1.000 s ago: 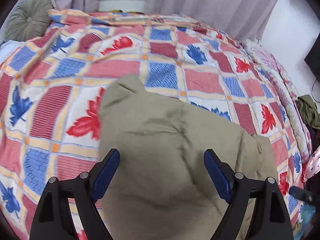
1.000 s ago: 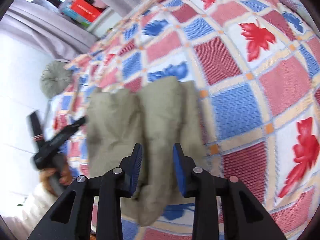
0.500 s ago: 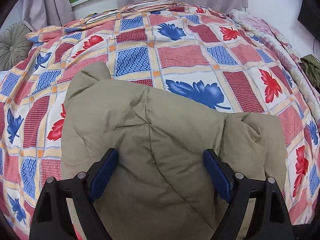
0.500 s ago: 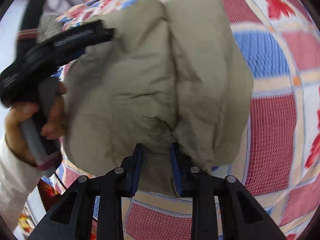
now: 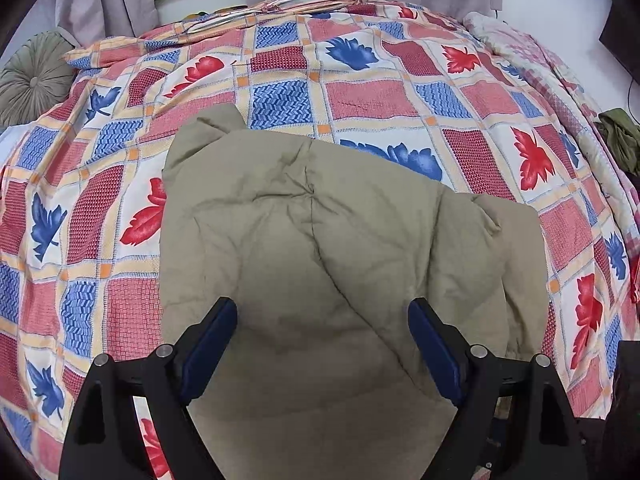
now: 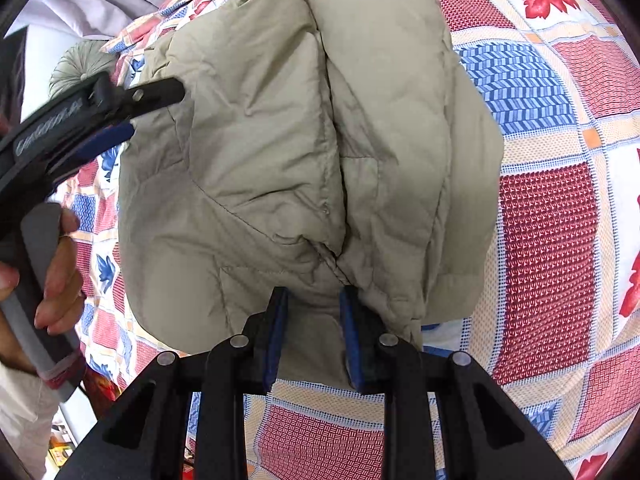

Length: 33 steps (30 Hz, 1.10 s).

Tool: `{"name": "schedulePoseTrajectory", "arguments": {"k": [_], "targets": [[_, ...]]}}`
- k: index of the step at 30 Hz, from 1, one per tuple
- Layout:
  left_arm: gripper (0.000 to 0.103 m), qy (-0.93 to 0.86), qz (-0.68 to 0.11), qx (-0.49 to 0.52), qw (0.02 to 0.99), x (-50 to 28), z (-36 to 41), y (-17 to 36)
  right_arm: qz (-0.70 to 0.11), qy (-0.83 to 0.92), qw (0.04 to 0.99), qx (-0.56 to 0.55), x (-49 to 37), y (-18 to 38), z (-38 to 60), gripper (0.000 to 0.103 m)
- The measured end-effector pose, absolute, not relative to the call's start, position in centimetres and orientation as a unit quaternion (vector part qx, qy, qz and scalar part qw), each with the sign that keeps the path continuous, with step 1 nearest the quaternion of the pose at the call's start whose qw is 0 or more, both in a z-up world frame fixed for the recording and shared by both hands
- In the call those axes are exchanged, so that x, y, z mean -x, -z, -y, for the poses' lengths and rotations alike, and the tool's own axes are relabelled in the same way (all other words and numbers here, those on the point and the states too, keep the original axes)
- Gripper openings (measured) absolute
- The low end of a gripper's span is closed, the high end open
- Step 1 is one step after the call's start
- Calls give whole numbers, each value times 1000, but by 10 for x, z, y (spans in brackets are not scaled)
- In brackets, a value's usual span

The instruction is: Fold large clothes

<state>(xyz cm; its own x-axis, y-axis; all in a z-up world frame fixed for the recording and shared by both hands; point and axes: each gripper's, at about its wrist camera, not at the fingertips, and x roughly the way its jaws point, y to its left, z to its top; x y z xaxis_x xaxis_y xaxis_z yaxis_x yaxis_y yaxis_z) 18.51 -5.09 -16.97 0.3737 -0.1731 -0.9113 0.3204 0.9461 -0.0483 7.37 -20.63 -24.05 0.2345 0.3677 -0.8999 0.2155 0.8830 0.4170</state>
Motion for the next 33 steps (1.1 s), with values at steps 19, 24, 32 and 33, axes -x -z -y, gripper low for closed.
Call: {"name": "schedulePoseTrajectory", "arguments": {"k": [19,24,32,33], "targets": [[103,104,-567,-42,816,-125,-6,154,-608,-42,756,-237,-59,210,216,32],[103,77,-578,-60,810,-104,-20,149,-605,-35,762,-229,-47,188,216,51],[103,74,-593,-55,800,-63,-41,125,-618,-10,757,-210,-20,159,217,60],[103,75,-598,-51,796,-58,-44,122,-622,-5,755,-208,-16,156,217,60]]}}
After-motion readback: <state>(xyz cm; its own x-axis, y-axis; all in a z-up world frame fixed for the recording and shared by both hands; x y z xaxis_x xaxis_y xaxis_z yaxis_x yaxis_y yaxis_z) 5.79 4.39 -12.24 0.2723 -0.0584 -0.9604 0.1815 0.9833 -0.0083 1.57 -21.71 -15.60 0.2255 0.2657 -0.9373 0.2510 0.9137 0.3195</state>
